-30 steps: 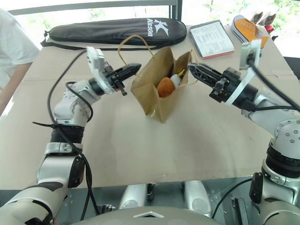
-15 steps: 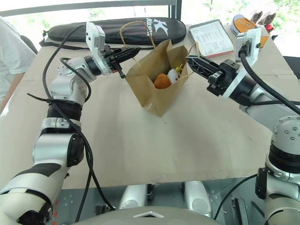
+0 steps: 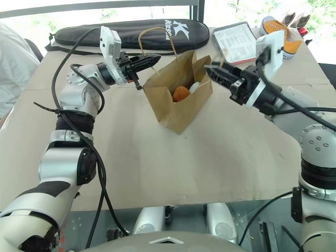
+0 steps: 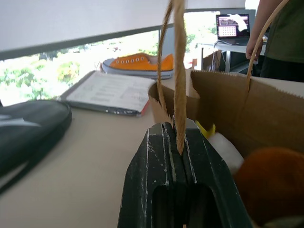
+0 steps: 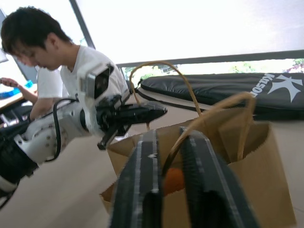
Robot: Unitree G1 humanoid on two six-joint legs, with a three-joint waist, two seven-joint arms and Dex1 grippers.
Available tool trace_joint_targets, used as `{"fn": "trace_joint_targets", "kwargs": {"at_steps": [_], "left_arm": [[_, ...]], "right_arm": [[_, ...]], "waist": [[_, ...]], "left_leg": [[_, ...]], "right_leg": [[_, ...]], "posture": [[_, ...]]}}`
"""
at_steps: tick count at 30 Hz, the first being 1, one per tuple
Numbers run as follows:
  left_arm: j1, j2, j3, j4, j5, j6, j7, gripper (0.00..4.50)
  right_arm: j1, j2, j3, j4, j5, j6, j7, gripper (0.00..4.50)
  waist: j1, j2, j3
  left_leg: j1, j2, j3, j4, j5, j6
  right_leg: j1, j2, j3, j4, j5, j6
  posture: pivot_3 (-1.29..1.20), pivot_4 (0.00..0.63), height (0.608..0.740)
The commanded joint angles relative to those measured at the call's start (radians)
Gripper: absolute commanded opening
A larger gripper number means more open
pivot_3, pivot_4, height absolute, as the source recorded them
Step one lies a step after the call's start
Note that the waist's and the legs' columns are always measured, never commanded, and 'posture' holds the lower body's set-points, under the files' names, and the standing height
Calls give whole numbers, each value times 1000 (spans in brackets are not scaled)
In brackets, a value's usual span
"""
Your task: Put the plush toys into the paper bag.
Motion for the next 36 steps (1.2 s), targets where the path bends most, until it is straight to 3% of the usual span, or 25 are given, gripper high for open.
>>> {"fn": "trace_joint_targets", "kwargs": {"at_steps": [1, 5, 7, 9, 10, 13, 15, 16, 19, 22, 26, 36], "left_arm": [[-3, 21, 38, -55, -55, 48, -54, 345], [62, 77, 79, -176, -123, 183, -70, 1828], [138, 120, 128, -300, -204, 293, -79, 2788], [198, 153, 159, -389, -250, 365, -60, 3689], [240, 174, 169, -438, -272, 399, -68, 4201], [388, 220, 183, -576, -297, 453, -64, 4217], [471, 212, 183, -657, -299, 459, -19, 4217], [500, 201, 182, -692, -304, 464, 5, 4217], [585, 148, 132, -785, -258, 420, 81, 4217], [626, 93, 91, -841, -203, 373, 171, 4217], [652, 19, 62, -914, -171, 361, 293, 4217], [654, -49, -41, -960, -49, 266, 428, 4217]], "right_arm": [[41, -94, -59, -77, -3, 1, 89, 2618], [123, -197, -211, -102, 112, 32, 144, 2637], [202, -251, -296, -120, 169, 57, 176, 2637], [256, -276, -316, -140, 185, 59, 192, 2637], [267, -273, -298, -148, 181, 55, 183, 2393], [302, -261, -167, -189, 51, 16, 208, 1311], [288, -208, -34, -177, -83, -43, 210, 315], [278, -183, 25, -162, -144, -74, 217, 40], [214, -102, 252, -47, -423, -219, 244, 40], [133, 7, 363, 91, -571, -331, 267, 40], [13, 151, 439, 279, -698, -438, 298, 40], [-25, 292, 447, 373, -785, -493, 373, 40]], "waist": [[-1, 0, 0], [-5, 0, 0], [-11, 0, 0], [-12, 0, 0], [-11, 0, 0], [-13, 0, 0], [-13, 0, -1], [-12, 0, 0], [-6, 0, -1], [0, -1, -1], [-4, -1, -1], [-3, 0, -1]], "left_leg": [[-2, 0, 0, 0, 0, 0], [-2, 0, -1, 1, 0, 0], [-2, 1, -1, 1, 0, 0], [0, 2, -1, 0, 0, 0], [1, 3, -1, 0, 0, 0], [6, 3, 1, -1, 0, 0], [8, 3, 1, -1, 0, 0], [8, 4, 2, -1, 0, 0], [7, 4, 2, 3, 0, 0], [5, 2, 3, 6, 0, 0], [5, 2, 4, 6, 0, 0], [6, 3, 2, 2, 0, 0]], "right_leg": [[-1, 0, 0, -1, 0, 0], [-1, 0, -1, 0, 0, 0], [-1, 0, -1, 0, 0, 0], [0, 1, 0, 0, 0, 0], [1, 1, -1, 1, 0, 0], [3, 1, 1, 2, 0, 0], [5, 1, 1, 2, 0, 0], [5, 1, 1, 2, 0, -1], [5, 1, 1, 2, -1, -3], [5, 0, 2, 2, -2, -4], [4, 0, 3, 2, 1, -1], [4, 1, 2, 2, 1, -1]], "posture": [[0, 150, 740], [0, 150, 740], [0, 150, 740], [0, 150, 740], [0, 150, 740], [0, 150, 740], [0, 150, 740], [0, 150, 740], [0, 150, 740], [0, 150, 740], [0, 150, 740], [0, 150, 740]]}}
